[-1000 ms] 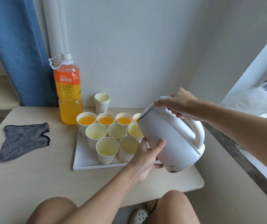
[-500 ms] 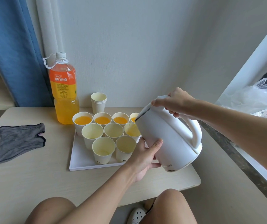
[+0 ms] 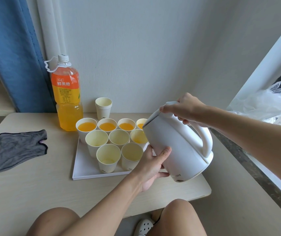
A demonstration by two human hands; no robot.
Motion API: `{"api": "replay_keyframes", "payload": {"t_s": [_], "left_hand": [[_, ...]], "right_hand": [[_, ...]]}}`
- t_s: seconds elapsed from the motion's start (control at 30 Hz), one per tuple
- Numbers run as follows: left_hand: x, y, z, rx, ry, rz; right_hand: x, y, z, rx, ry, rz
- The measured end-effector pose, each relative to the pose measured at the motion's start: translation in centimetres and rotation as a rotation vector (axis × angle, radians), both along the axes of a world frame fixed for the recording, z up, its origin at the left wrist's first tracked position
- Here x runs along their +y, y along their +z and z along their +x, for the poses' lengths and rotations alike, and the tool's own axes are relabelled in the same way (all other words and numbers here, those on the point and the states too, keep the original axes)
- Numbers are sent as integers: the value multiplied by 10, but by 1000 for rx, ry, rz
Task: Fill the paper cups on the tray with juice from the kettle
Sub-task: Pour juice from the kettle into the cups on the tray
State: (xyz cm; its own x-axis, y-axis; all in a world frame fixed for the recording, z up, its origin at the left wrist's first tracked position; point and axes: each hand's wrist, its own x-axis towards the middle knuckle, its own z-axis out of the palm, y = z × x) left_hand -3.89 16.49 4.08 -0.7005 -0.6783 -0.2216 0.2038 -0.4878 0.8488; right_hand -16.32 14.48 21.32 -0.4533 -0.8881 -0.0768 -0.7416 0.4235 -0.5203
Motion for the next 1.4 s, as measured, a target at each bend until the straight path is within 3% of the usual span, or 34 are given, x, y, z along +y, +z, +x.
{"api": "replay_keyframes", "payload": {"t_s": [1.4], "left_hand": [[-2,-4,-2,2,-10,28]], "right_hand": [[-3,-2,1,25,10,30]]}}
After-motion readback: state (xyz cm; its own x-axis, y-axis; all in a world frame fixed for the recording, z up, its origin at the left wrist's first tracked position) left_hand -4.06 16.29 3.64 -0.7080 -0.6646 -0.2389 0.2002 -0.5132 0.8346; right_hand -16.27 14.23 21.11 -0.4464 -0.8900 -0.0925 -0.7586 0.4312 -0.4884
